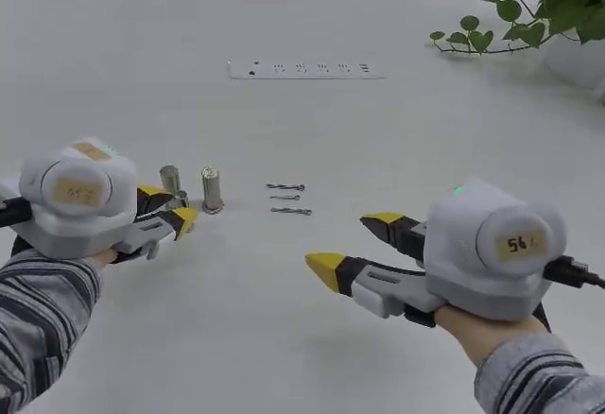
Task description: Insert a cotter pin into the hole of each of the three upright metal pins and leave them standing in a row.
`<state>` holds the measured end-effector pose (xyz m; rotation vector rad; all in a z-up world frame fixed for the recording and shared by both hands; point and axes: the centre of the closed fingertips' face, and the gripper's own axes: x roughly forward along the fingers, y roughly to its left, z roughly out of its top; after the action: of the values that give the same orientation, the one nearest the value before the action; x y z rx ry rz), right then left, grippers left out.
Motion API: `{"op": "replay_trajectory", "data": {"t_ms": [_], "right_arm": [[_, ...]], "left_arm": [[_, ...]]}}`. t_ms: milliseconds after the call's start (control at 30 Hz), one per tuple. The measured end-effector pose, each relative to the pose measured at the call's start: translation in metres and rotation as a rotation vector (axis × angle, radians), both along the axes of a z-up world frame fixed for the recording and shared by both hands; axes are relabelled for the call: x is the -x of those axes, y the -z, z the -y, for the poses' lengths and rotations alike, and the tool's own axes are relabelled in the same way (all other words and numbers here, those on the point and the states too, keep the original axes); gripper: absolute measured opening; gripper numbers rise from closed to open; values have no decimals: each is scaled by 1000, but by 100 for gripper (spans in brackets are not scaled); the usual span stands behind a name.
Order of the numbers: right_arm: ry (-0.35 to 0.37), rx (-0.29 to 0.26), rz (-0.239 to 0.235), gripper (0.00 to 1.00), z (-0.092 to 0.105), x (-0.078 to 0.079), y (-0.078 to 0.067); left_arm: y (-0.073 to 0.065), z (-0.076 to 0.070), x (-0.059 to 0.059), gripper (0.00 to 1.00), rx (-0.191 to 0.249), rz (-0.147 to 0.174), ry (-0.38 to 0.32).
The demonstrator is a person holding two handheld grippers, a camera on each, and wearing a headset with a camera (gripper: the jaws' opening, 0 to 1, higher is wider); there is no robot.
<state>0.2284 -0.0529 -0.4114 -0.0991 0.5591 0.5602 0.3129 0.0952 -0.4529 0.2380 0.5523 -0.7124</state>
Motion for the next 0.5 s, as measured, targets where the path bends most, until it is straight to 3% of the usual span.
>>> {"op": "replay_trajectory", "data": {"t_ms": [233,267,400,500], "right_arm": [[3,19,1,45,-1,-4,3],[-4,42,9,45,0,-4,4],[-5,28,4,45,-1,-4,4],[-14,56,12,45,0,-4,5]], "left_arm": [[3,3,0,6,17,-13,16],[2,4,0,6,17,-11,19],[2,4,0,5,16,-11,24],[2,4,1,5,18,-16,29]]}}
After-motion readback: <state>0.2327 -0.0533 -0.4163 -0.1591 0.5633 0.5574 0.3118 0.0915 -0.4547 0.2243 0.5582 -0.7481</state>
